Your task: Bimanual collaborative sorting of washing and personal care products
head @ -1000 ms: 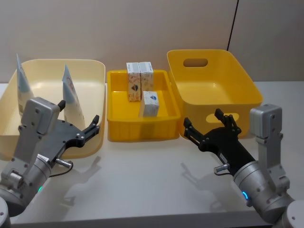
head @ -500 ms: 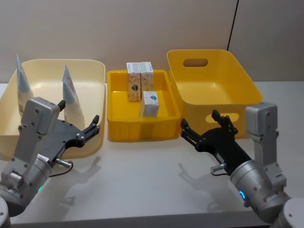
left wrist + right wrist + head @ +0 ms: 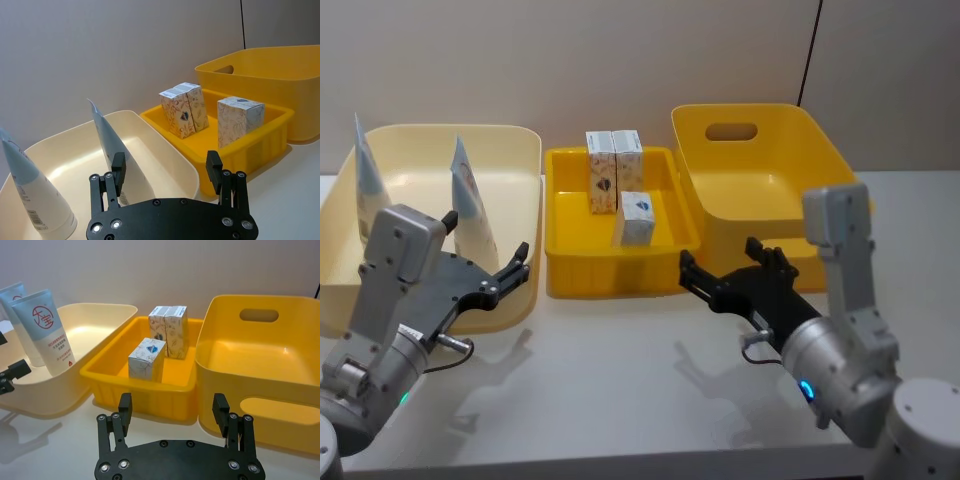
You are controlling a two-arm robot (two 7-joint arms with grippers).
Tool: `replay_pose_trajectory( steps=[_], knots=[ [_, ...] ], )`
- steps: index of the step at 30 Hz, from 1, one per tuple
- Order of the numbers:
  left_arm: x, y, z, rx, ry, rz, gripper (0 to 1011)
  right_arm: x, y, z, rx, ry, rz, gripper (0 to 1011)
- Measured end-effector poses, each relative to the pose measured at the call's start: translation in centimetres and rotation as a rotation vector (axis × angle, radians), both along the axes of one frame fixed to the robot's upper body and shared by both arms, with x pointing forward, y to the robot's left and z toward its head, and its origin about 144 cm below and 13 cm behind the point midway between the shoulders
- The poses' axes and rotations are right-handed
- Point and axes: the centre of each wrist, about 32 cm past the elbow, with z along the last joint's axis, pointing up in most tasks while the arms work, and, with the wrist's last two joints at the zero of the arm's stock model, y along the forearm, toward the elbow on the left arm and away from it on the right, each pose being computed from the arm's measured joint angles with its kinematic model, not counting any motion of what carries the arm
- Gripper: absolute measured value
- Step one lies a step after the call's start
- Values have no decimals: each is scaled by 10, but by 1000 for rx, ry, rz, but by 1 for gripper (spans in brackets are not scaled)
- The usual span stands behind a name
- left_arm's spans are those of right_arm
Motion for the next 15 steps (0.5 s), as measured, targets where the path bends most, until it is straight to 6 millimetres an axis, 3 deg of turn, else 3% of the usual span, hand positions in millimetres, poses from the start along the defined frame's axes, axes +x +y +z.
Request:
replay_pose_trajectory(
  steps=[8,15],
  knots=[
    [0,0,0,0,0,0,1000,11,24,31,17,91,-40,1001],
    [0,0,0,0,0,0,1000,19,41,43,29,143,-64,1001]
  ],
)
